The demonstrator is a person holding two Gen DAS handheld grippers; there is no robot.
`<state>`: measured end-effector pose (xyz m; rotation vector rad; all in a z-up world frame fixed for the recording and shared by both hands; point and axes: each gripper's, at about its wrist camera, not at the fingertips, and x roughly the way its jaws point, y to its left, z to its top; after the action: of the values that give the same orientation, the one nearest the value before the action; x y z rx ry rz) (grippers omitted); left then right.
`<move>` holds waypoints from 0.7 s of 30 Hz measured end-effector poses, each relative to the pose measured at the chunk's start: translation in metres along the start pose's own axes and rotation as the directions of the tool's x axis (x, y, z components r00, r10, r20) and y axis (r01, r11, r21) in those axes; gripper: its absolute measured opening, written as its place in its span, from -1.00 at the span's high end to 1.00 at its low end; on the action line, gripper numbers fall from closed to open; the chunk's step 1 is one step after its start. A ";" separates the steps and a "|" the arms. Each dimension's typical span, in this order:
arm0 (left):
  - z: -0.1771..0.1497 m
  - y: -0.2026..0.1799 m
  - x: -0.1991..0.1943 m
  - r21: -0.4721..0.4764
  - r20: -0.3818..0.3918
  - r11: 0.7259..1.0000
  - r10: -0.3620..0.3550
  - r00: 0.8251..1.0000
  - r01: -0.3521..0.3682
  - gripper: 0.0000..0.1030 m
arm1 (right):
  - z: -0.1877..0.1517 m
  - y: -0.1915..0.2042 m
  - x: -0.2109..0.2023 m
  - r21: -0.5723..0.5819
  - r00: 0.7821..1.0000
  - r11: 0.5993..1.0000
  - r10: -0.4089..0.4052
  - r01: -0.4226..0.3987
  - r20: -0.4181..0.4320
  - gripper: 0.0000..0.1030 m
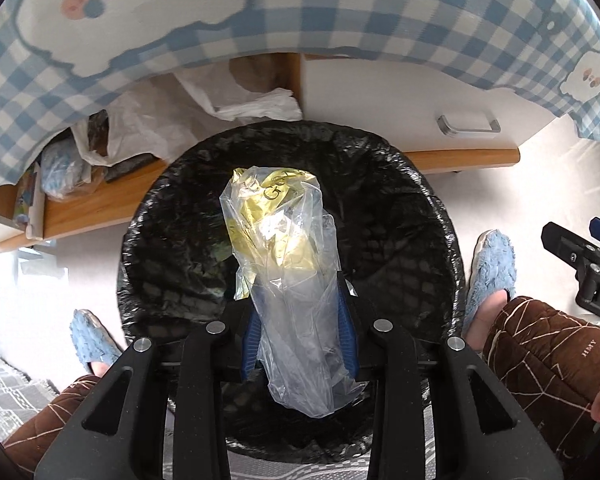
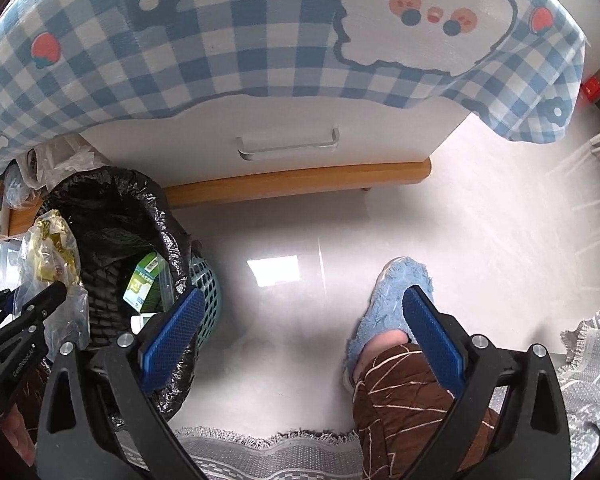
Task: Collect trash
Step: 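Lower the clear plastic bag into the bin and open the left tool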
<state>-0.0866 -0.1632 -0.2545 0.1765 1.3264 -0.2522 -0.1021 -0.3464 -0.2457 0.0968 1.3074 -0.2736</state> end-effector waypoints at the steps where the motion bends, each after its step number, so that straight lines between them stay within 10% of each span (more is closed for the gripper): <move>1: 0.000 -0.002 0.000 0.003 0.004 1.000 -0.004 1.000 0.004 0.33 | 0.000 0.000 0.001 -0.003 1.000 1.000 0.001 -0.001 -0.003 -0.85; 21: 0.007 0.009 -0.033 -0.023 0.121 0.999 0.024 0.992 -0.022 -0.89 | 0.013 0.016 -0.029 -0.036 0.996 0.999 0.010 -0.007 0.092 -0.85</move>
<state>-0.0844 -0.1540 -0.2211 0.1554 1.2053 -0.2252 -0.0931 -0.3298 -0.2154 0.0590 1.2194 -0.2446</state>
